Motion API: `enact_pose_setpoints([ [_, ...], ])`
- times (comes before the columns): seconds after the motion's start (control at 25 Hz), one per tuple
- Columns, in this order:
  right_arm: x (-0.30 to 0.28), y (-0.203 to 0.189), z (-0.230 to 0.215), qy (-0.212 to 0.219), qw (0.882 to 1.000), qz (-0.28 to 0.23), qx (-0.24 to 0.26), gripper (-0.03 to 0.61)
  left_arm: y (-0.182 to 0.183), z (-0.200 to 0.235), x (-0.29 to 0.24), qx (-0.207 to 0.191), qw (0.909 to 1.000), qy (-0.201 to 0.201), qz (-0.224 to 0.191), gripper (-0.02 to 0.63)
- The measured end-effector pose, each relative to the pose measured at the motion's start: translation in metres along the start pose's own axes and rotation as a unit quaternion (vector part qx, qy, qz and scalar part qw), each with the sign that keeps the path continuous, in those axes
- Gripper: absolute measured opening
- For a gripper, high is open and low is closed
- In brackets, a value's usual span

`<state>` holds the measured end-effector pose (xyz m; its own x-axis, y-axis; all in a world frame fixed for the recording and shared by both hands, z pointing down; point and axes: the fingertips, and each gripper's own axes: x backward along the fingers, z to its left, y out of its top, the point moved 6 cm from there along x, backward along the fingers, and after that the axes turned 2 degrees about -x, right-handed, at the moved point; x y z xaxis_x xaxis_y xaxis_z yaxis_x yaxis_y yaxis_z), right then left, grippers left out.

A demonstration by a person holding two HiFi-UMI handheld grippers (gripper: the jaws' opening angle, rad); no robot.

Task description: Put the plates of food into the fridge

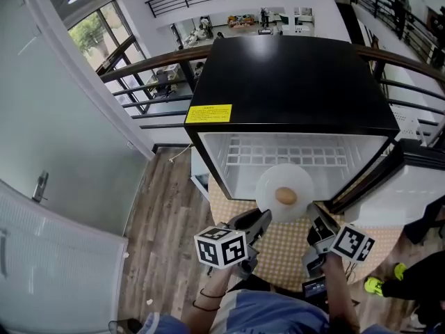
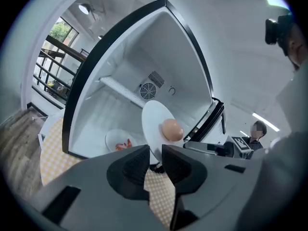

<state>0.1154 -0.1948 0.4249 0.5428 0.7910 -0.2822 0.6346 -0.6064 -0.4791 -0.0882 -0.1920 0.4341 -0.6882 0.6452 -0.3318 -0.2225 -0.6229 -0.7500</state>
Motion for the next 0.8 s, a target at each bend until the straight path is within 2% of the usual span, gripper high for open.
enact_pose_setpoints([
  [0.28,-0.024,0.029,0.02,0.029,0.999,-0.03,-0.001,0.023,0.037,0.005,-0.012,0.019,0.9995,-0.003,-0.025,0.083],
  [0.44,-0.041,0.047,0.03,0.019,0.999,-0.044,-0.007,0.023,0.066,0.013,-0.021,0.027,0.999,-0.004,-0.036,0.083],
  [0.52,-0.053,0.055,0.035,0.03,0.998,-0.053,-0.005,0.023,0.078,0.018,-0.026,0.033,0.9987,-0.003,-0.038,0.083],
  [0.8,-0.087,0.066,0.046,0.018,0.997,-0.066,0.027,0.023,0.104,0.036,-0.036,0.038,0.9978,0.03,-0.045,0.083],
])
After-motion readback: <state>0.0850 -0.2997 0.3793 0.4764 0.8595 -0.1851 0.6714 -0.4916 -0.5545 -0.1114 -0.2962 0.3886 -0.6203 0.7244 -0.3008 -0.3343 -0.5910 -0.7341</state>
